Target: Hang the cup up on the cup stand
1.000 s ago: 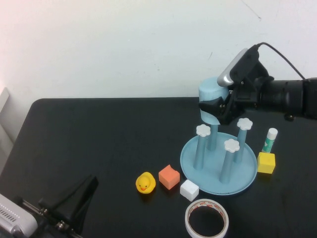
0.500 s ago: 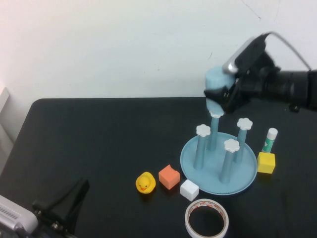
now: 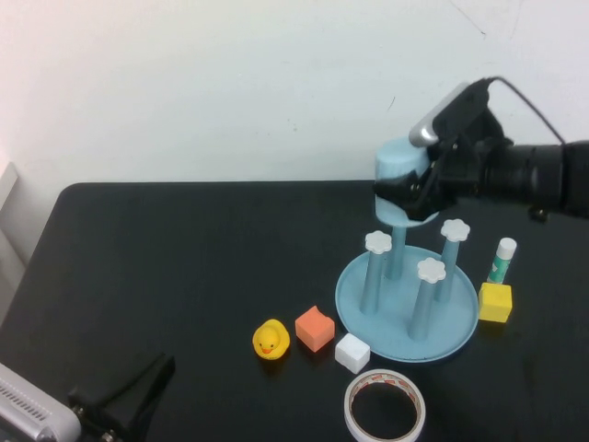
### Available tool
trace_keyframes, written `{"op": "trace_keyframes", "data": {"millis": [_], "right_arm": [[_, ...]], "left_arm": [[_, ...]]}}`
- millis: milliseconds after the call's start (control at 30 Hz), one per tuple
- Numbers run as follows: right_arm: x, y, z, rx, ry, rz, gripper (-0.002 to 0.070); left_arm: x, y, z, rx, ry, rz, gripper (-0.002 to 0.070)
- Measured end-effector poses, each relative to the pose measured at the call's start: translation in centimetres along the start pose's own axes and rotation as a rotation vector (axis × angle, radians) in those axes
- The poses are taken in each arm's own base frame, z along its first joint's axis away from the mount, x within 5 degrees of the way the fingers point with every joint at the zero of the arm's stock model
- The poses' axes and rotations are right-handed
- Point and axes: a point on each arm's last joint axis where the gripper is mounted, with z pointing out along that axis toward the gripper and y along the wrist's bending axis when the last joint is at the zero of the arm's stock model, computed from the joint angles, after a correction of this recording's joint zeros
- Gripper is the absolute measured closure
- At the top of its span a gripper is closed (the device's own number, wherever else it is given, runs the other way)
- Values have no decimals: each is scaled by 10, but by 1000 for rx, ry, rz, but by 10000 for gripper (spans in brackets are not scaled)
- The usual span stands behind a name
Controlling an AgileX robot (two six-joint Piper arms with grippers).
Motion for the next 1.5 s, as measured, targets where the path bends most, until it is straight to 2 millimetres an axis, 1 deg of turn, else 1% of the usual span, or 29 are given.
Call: {"op": "trace_keyframes", "data": {"millis": [100, 167, 333, 533, 633, 700, 733, 767, 833, 867, 900, 933, 967, 1067, 1133, 1200, 1233, 1300, 1367, 1500], "right_arm": [[11, 1, 8, -22, 19, 15, 65], [19, 2, 13, -29, 37, 24, 44], [26, 2, 17, -35, 51, 32, -1], [25, 2, 17, -34, 50, 37, -8], [25, 2, 17, -32, 53, 76, -4], [20, 1, 11, -30, 57, 84, 22], [14, 1, 6, -30, 57, 78, 55], [7, 1, -1, -30, 55, 68, 101], [-11, -1, -19, -34, 38, 57, 236], [-20, -2, -30, -41, 26, 48, 316], [-36, -3, -51, -67, -12, 41, 468], [-45, -4, -64, -89, -38, 40, 541], [-54, -3, -77, -116, -64, 37, 588], [-74, 2, -112, -204, -138, 19, 649], [-85, 15, -136, -264, -184, -1, 664], [-91, 29, -156, -290, -215, -21, 668], [-92, 37, -167, -293, -232, -38, 670], [-90, 53, -187, -280, -258, -60, 672], [-87, 68, -209, -230, -281, -87, 673], [-80, 95, -248, -126, -326, -130, 675]], "left_arm": [[2, 0, 0, 5, 17, 2, 675], [3, 0, 0, -4, 31, -7, 675], [5, 7, 0, -75, 51, -29, 675], [2, 11, -1, -125, 25, -9, 675], [0, 12, -2, -127, 6, -7, 675], [-4, 11, -5, -115, -22, -7, 675], [-7, 10, -6, -105, -32, -14, 675], [-10, 9, -7, -96, -33, -23, 675], [-19, 7, -10, -72, -13, -18, 675], [-24, 5, -13, -59, -4, 1, 675], [-36, 1, -17, -18, 43, 81, 675], [-41, -1, -19, 1, 60, 94, 676], [-48, -2, -22, 14, 58, 116, 675], [-65, 0, -33, -5, 0, 150, 676], [-72, 5, -40, -50, -37, 126, 676], [-75, 11, -49, -97, -53, 95, 676], [-74, 13, -53, -111, -51, 65, 676], [-74, 16, -61, -131, -46, 108, 675], [-75, 18, -67, -144, -59, 168, 675], [-76, 22, -77, -164, -93, 170, 676]]}}
